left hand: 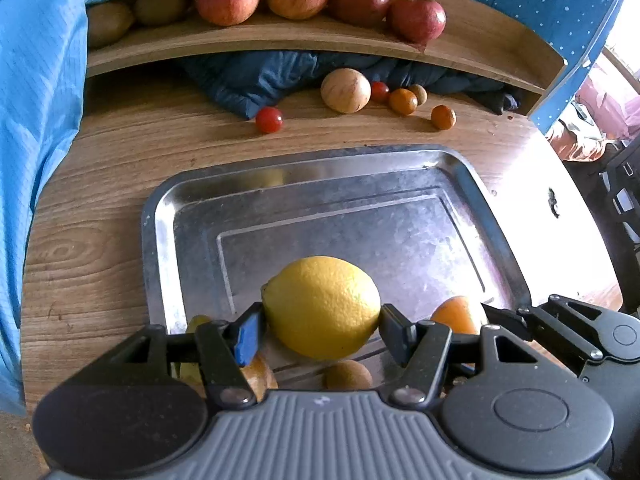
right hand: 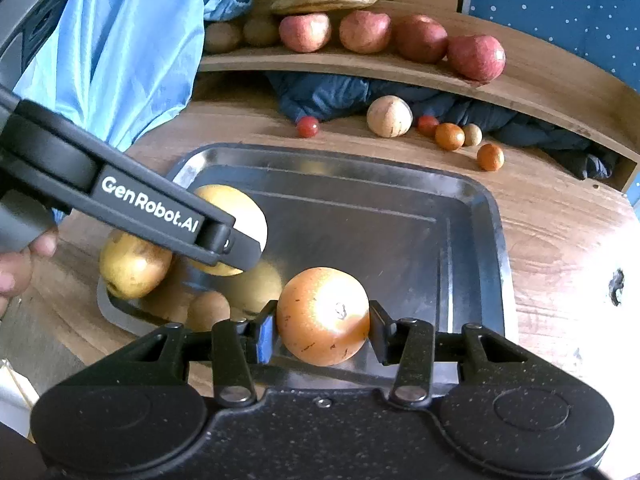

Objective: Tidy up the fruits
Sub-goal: 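Carry the lemon and orange over the tray and lower them, then open both tools to release the lemon and orange onto the tray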

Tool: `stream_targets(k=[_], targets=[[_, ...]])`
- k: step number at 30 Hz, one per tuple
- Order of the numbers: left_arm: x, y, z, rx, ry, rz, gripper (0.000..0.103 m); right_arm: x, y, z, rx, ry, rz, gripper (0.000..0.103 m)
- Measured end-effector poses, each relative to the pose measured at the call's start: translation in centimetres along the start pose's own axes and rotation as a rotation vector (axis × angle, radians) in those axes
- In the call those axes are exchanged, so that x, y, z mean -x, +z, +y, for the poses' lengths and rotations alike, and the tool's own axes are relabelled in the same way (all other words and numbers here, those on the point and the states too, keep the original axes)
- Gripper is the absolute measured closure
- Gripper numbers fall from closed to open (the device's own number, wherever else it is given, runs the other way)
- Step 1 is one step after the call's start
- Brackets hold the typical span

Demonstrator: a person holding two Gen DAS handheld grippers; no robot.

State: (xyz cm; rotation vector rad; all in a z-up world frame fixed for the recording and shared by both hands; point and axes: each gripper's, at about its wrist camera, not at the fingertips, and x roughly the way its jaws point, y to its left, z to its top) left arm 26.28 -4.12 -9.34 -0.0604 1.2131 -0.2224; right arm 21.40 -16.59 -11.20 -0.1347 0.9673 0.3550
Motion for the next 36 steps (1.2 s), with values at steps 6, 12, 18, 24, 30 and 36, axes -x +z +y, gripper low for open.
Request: stream_targets(k=[6,12,18,24,30,36], targets=[[-0.5,0.0,0.0,-0.011,0.011,0.008,0.037,-0.3,-0.3,0.0,0.001,0.0,0.015,0.056],[-0.8,0.1,-0.2,-0.02,0.02,0.011,0.037,-0.5,-0.5,0.1,0.002,0.002,0.024,0.056],[-1.0,0.1,-0.3,-0.022,0.027,0.013,0.037,-0.5,-0.4,0.1,0.008,0.01,0.026,0.055],[-0.9,0.0,-0.5,-0.025,0.042,0.013,0.036,-0.5,-0.3,0.1,0.013,0.014,0.029,0.055],[-0.1,0.0,-0.7,-0.017,0.052,-0.005,0.035,0.1,-0.4,0.2,0.021,0.015,0.018,0.055],[1.6,-0.2,-1.1,-0.011,0.059,-0.042,0.024,1.5,-0.7,-0.1,0.022,0.014,-0.012,0.047]])
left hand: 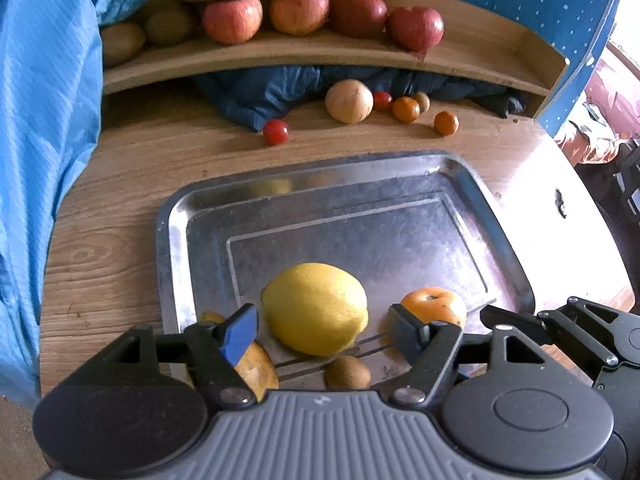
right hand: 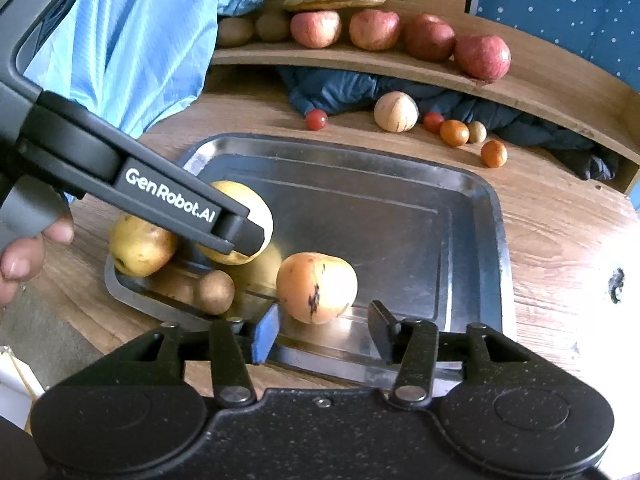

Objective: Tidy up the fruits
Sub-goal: 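Open both tools to release the lemon and orange onto the tray, then reach the left tool to a red cherry tomato while the right tool reaches a pale round fruit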

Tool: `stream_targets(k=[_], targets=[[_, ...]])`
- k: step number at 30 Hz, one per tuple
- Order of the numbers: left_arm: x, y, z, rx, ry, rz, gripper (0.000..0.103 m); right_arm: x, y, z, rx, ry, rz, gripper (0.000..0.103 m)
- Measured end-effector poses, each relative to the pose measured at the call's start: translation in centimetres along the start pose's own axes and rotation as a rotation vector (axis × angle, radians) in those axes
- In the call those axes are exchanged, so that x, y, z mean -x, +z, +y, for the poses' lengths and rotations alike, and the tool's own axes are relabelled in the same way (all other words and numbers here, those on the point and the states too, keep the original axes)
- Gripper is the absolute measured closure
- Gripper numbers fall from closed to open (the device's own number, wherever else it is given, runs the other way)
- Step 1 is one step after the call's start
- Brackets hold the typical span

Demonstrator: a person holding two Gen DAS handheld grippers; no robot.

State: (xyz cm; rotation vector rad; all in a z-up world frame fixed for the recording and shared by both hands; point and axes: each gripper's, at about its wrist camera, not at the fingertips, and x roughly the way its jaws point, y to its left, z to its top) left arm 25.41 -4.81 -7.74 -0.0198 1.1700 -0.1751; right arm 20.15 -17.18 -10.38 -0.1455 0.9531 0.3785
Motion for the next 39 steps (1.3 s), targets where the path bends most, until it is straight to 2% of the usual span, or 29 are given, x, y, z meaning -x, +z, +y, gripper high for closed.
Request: stream_targets(k=[4,7,9,12,15,19,29,39], targets=[[1.5,-0.2,-0.1,0.006,0.005,-0.03,0.018,1.3,-0.2,-0.3,-0.006,0.002,-0.024,0.04],[2.6,-0.5,-0.1,0.011,0.016,-0.047,0.012,2.1,-0.5,-0.5,-0.011,0.004,-0.034,0.032],[3.6,-0.9,0.1,0.012,0.024,-0.058,0.007,2.7,-0.6,-0.6,-0.014,0.008,-0.041,0.023],[5.1,-1.6,0.5,0.013,0.008,-0.084,0.001,3.3,-0.8,-0.8,-0.019,0.019,-0.046,0.016],[6.4,-2.5,1.0,0.013,0.019,-0.09,0.0,3.6,-1.0,-0.8,-0.021,0.03,-0.036,0.01],[6.8,-3.7,2.0,0.016,0.059,-0.05,0.0,3.7,-1.1,-0.3,-0.011,0.042,-0.021,0.005],[5.5,-5.0,3.2,-0.041,0.164,0.095,0.0,2.9,-1.4,1.3,0.046,0.029,0.097,0.001],[5.0,-3.3,3.3,-0.062,0.184,0.098,0.0,2.5,-0.3,1.0,0.045,0.016,0.093,0.001]])
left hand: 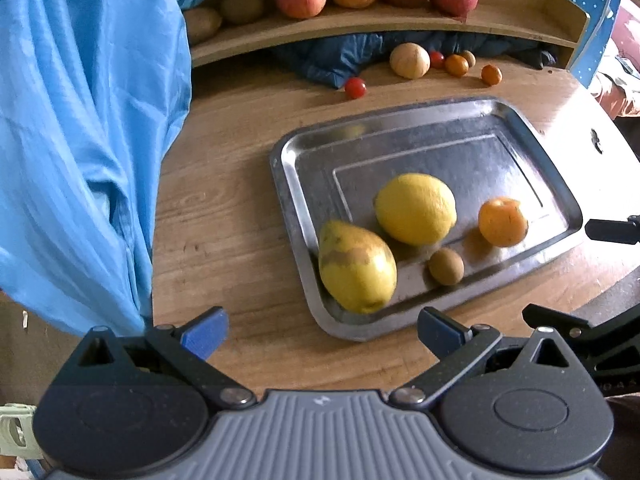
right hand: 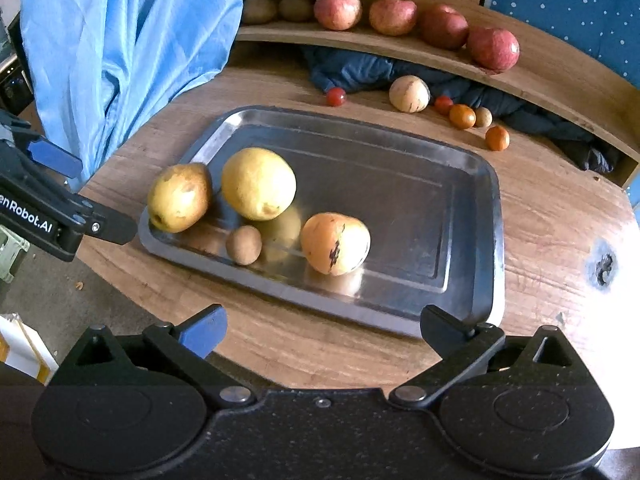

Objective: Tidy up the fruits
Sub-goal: 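Reach the left tool to a red cherry tomato while the right tool reaches a pale round fruit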

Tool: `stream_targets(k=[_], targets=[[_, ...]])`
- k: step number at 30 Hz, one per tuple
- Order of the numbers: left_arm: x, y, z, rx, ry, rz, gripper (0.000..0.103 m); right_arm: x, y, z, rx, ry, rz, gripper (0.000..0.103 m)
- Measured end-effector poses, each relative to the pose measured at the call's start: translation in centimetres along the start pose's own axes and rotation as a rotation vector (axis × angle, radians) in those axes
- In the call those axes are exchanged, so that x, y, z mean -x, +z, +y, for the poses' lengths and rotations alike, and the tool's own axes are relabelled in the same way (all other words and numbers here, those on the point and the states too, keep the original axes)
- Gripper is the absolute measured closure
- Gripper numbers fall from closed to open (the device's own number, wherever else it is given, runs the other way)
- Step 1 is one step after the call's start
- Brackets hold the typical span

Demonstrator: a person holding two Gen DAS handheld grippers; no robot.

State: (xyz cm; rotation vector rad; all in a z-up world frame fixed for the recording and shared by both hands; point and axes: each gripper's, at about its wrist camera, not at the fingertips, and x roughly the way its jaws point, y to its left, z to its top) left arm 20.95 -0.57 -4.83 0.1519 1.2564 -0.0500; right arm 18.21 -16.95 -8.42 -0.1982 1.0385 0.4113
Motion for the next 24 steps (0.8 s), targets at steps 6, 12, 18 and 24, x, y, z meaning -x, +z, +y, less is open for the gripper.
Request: stream_targets(k=[6,12,18,24], targets=[[-0.6,2.0,0.0,-0.019,0.002,-0.022,0.0,0.0,1.4,-0.9,-0.018,-0.008,-0.026,0.001],[-1.0,5.0,0.0,-0.042,-0.001,-0.063,0.0,-0.5,3.2,-2.2,-0.046,-0.02,-0.056,0.001],[-1.9,7.8,0.2,-0.058,-0.005,-0.083,0.0,-1.6,5.0,-3.1,-0.065,-0.034,-0.064,0.001],[-3.1,10.1,0.6,-0.049,-0.015,-0.107,0.0,-2.5,6.5,-3.9,-0.091,-0.06,-0.083,0.001]])
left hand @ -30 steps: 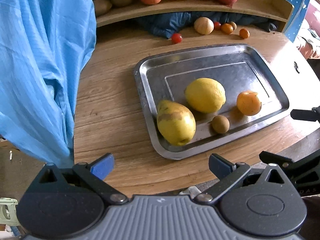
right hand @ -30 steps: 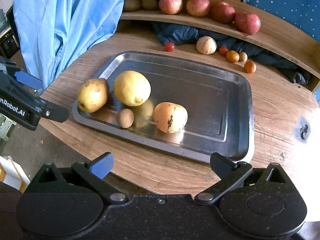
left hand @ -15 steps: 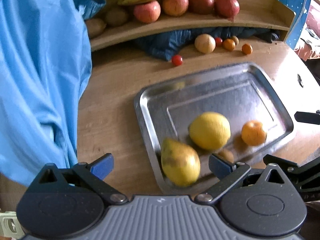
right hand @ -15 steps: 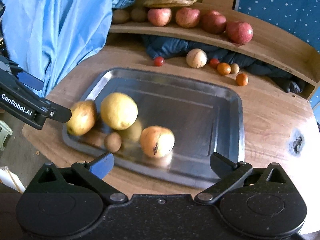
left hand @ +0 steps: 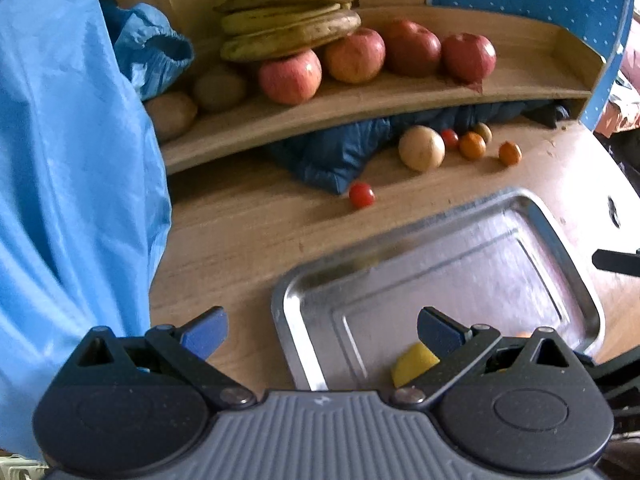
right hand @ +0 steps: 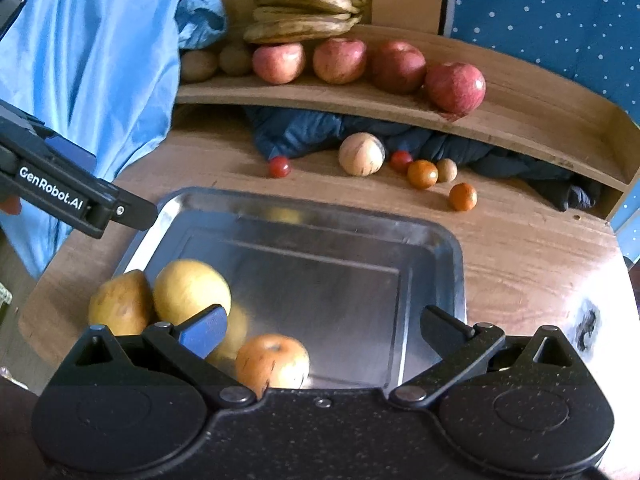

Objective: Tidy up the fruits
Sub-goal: 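Reach the left tool to a red cherry tomato while the right tool reaches a pale round fruit, then close the left tool on the cherry tomato while the right tool grasps the pale fruit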

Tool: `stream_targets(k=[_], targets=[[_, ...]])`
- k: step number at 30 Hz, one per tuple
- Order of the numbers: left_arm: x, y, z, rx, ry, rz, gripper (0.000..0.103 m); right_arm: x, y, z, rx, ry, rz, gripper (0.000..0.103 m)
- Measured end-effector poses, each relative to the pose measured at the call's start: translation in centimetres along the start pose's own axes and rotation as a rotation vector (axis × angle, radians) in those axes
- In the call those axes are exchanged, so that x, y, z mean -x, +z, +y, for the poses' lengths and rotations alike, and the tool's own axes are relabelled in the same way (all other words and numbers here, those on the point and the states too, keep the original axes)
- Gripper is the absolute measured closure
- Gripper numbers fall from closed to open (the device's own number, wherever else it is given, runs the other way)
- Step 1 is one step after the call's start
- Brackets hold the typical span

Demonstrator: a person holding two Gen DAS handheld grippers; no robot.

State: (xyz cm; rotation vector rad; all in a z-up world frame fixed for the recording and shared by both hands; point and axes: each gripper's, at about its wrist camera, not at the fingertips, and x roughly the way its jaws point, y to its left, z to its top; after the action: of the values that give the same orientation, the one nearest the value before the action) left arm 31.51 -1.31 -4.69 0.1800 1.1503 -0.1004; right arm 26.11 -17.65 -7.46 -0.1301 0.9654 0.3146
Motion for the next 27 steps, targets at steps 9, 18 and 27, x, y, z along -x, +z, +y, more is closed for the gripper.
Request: stream_targets(k=[9,18,27], targets=[[-3.5,2.6,0.7,0.031,-0.03,0.014,0.0,-2.1,1.4,-0.2,-0.03,-0.049,0.008,0.001],[-7.1,4.6,0.9,-0.011,-0.088,0.043,0.0,-4.5,2.8,-0.8,-0.056,-0.125,0.06,0.001],[-9.4,6.1,0.7,-0.043,-0.162,0.053,0.0,-6.2,4.4,-1.7,-0.058,-0.214,0.088,0.001]])
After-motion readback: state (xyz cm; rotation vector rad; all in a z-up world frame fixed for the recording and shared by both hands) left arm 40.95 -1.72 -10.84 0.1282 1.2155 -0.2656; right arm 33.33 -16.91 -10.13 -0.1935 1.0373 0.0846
